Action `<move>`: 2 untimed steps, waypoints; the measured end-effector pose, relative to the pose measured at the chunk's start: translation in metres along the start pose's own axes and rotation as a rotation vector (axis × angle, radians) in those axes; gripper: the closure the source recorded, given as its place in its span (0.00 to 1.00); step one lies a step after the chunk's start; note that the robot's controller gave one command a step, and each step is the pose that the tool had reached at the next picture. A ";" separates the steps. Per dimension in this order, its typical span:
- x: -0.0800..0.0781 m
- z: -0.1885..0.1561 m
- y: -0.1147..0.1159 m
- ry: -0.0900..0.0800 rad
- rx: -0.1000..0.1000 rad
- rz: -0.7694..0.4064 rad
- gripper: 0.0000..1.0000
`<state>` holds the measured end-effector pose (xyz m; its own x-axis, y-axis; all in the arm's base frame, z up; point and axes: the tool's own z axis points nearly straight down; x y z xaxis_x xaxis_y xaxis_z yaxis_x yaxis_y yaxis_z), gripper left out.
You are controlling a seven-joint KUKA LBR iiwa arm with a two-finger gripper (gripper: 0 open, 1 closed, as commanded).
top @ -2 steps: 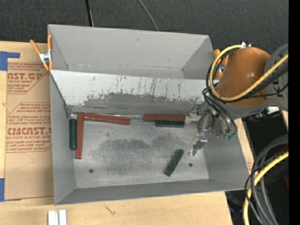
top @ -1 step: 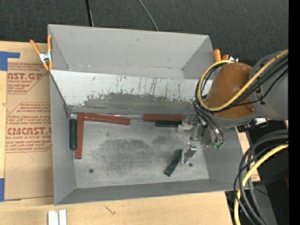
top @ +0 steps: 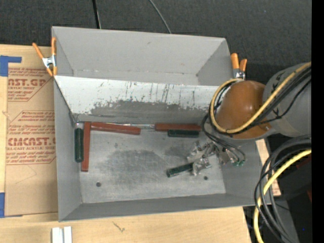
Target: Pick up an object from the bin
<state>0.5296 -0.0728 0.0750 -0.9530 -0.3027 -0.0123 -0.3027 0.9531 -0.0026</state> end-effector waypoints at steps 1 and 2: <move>0.000 0.000 0.000 0.000 0.000 0.000 1.00; -0.008 0.001 -0.019 0.009 -0.012 -0.111 1.00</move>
Offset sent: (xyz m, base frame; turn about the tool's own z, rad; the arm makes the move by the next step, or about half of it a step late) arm 0.0379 -0.0709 -0.0050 -0.2693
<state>0.5427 -0.0884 0.0740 -0.9139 -0.4060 -0.0036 -0.4060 0.9138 0.0086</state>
